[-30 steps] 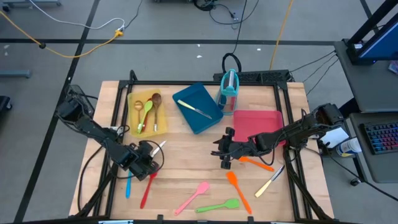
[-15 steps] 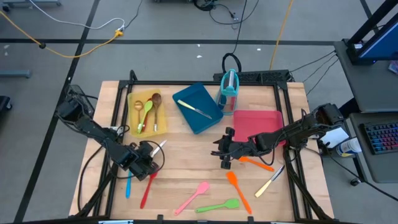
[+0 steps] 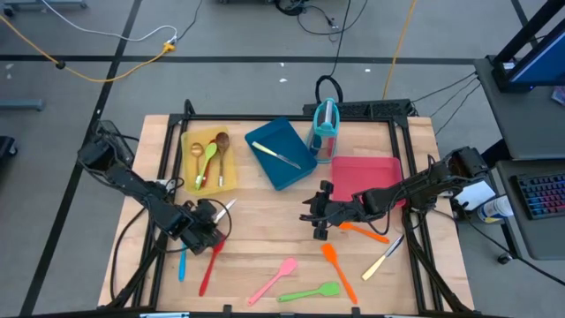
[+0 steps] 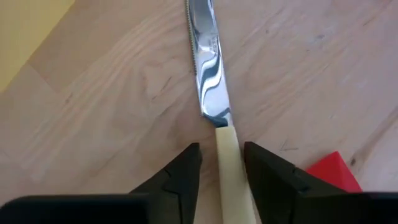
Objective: Pick & Place Kitchen Items
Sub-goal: Put the left yellow knife into the blue bin
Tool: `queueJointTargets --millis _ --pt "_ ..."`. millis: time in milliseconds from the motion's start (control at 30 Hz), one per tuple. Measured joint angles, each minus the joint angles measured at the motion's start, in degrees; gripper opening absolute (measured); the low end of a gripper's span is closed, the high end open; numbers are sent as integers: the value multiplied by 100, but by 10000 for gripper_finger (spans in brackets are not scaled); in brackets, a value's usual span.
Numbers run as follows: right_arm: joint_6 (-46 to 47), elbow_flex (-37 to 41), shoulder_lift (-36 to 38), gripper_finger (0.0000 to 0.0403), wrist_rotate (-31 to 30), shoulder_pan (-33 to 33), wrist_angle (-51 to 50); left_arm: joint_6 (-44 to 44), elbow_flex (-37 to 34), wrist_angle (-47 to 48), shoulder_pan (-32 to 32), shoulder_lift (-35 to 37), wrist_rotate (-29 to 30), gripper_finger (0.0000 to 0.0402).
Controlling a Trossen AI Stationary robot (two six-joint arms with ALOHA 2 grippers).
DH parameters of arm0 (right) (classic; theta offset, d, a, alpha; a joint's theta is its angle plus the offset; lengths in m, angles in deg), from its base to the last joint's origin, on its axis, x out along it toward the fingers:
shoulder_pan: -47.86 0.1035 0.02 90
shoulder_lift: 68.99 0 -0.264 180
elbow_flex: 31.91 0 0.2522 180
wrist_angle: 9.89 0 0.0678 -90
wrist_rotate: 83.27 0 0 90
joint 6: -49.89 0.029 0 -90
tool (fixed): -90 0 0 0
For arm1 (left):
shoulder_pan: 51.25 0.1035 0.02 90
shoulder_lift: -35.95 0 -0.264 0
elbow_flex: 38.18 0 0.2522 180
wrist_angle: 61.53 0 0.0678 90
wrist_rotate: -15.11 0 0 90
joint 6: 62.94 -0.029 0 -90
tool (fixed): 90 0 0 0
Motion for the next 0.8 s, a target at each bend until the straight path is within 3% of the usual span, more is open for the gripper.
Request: queueJointTargets --millis 233,400,800 --pt "0 2 0 180 0 -2 0 67 -37 76 6 -6 -1 42" --pt "-2 2 0 180 -6 -2 2 -249 277 125 16 -45 87 39" --pt "0 2 0 180 -11 0 24 -3577 2199 404 461 -35 1143 39"
